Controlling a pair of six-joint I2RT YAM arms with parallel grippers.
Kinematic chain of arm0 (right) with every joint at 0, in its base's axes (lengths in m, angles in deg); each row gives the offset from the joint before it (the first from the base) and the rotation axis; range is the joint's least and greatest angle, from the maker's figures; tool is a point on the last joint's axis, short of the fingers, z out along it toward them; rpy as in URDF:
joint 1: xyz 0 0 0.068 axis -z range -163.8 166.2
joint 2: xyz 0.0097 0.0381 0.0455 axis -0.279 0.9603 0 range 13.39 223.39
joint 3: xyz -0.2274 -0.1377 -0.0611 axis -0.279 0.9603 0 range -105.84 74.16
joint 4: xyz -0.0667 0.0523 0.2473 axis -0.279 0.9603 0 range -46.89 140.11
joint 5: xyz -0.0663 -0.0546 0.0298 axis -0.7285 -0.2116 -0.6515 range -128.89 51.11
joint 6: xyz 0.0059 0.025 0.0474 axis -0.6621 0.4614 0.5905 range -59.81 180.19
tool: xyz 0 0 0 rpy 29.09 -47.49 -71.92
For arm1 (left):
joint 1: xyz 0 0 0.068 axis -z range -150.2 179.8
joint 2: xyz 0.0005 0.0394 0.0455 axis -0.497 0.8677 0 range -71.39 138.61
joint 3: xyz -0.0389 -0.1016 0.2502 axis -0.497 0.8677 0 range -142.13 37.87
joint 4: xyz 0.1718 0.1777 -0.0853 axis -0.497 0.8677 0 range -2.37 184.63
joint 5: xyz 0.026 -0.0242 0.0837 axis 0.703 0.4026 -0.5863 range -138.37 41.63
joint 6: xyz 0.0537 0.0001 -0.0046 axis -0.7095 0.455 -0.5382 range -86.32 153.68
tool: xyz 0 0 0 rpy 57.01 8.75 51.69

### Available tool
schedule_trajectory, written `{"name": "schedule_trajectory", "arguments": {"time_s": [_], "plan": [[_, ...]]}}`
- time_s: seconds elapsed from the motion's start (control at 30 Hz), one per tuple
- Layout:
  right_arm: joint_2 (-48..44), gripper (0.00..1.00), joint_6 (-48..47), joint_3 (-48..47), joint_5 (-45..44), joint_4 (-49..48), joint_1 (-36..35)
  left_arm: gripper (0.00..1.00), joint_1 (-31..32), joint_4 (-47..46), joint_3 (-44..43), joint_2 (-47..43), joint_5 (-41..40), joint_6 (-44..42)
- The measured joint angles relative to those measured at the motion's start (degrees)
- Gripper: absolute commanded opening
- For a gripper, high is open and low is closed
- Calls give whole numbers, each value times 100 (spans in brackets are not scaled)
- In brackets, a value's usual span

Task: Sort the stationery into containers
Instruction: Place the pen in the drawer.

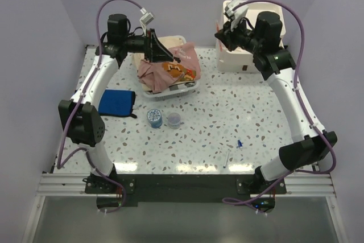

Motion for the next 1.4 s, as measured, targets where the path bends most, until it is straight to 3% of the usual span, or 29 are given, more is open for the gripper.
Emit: {"name": "schedule_trajectory", "arguments": {"time_s": [0.2, 0.47, 0.83, 1.4], "plan": [[339, 0, -2105, -293, -870, 1040, 42, 51, -13, 992, 367, -861, -389, -1318], [979, 0, -3543, -566, -1792, 1561, 356, 51, 20, 1095, 1274, -1593, -468, -1729], [1537, 0, -4513, -1016, -2374, 1670, 409, 51, 20, 883, 1840, -1897, -511, -1751], [2756, 0, -5399, -1519, -2900, 1541, 566, 51, 20, 551, 1963, -2028, -557, -1591]]}}
